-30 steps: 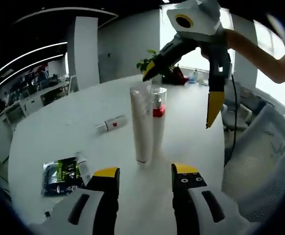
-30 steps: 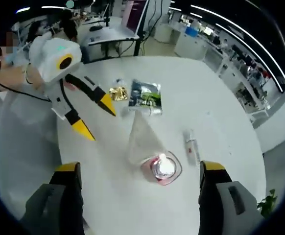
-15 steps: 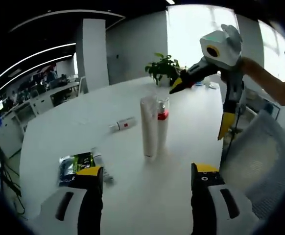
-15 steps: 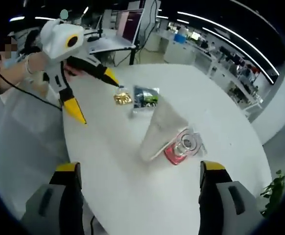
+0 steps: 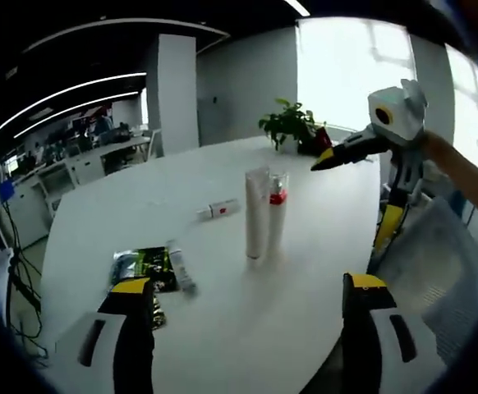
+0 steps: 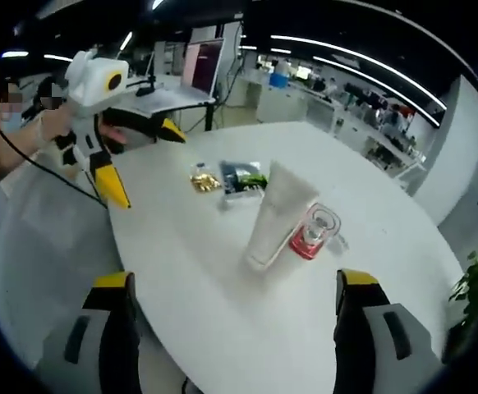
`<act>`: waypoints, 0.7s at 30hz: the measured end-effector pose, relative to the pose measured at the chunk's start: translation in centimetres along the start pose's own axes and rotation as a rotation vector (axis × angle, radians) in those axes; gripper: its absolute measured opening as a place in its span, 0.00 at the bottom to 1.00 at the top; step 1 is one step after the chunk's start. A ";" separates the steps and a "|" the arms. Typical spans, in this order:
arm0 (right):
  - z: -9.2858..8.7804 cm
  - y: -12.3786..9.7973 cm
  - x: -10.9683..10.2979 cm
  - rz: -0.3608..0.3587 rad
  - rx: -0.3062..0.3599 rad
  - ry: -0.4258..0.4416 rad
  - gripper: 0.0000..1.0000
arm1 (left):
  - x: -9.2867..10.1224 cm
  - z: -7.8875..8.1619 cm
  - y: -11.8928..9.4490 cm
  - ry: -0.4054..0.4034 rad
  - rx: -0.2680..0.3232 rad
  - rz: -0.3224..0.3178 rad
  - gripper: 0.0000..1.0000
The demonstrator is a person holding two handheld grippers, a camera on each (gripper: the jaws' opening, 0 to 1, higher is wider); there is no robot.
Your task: Arrange the skincare products in the storage area until every visible bottle or jar stands upright without overlapping.
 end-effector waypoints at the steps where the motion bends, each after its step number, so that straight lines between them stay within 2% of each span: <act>1: -0.1 0.0 -0.2 0.001 0.001 -0.002 1.00 | 0.0 0.0 -0.2 -0.006 0.005 0.007 0.97; 4: -0.9 0.1 -0.4 -0.020 -0.023 0.009 1.00 | 0.0 0.2 -0.5 -0.017 0.038 0.029 0.99; 6: -1.1 0.3 -0.5 -0.023 -0.016 0.031 1.00 | 0.3 0.1 -0.5 -0.039 0.051 0.012 0.99; 8: -1.1 0.4 -0.8 -0.012 0.009 0.051 1.00 | 0.2 -0.1 -0.5 -0.062 0.055 0.017 0.99; 12: -1.5 0.6 -0.9 -0.033 0.011 0.067 1.00 | 0.0 -0.8 -0.3 -0.070 0.046 0.040 0.99; 16: -1.5 0.8 -0.8 -0.069 0.061 0.127 1.00 | -0.4 -0.9 -0.4 -0.085 0.081 0.064 0.99; 19: -1.9 1.1 -0.8 -0.079 0.065 0.138 1.00 | -0.5 -1.5 -0.3 -0.104 0.067 0.059 0.99; 21: -1.7 1.2 -0.5 -0.108 0.100 0.151 1.00 | -0.9 -1.9 -0.2 -0.091 0.068 0.083 0.99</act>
Point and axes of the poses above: the point that each gripper's makers call its tool centre point, and the gripper's own axes: y roughly forward along the fingers, x roughly to its right, z roughly out of its top, the point moved 2 cm from there along -y, roughly backward along the fingers, and after that the axes turned 2 degrees about x, right-handed, at the moved point
